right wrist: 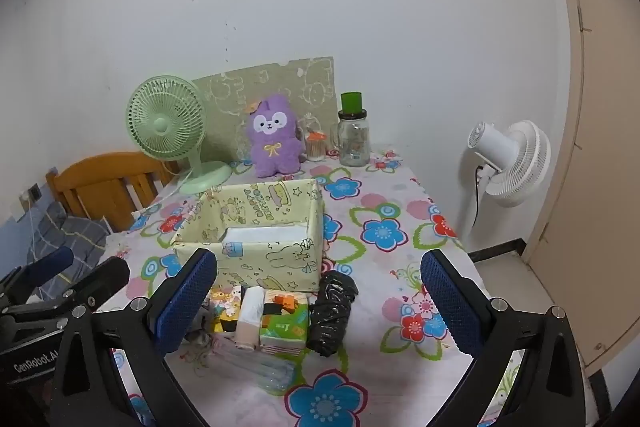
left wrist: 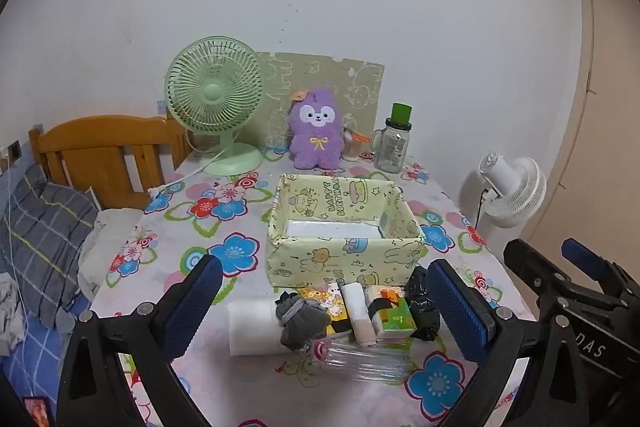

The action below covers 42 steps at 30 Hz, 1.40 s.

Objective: Organize soft objects

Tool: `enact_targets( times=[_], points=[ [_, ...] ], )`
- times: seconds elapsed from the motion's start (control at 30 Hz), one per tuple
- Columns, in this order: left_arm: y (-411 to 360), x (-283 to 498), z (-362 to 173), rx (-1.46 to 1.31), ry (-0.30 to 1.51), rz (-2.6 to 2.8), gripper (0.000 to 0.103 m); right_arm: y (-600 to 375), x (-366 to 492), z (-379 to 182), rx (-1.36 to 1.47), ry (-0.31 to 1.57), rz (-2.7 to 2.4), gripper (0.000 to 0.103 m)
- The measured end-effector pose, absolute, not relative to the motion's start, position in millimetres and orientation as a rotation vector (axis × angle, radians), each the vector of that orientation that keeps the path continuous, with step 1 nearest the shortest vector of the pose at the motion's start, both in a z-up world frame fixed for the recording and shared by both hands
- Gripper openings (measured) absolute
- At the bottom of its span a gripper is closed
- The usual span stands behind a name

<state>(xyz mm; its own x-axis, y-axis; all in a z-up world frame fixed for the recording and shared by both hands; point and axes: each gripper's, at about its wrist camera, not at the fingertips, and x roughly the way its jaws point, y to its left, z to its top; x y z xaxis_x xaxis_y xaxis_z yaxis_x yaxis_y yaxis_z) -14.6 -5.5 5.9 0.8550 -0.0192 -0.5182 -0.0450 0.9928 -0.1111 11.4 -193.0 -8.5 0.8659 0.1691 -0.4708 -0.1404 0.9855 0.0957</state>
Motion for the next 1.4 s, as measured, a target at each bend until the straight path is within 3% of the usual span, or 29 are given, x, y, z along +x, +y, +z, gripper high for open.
enact_targets(
  times=[1.4],
  points=[
    [-2, -5, -7, -0.109, 0.573, 0.042, 0.103, -187, 14, -12, 0.053, 0.484, 0.182, 0.103]
  ],
)
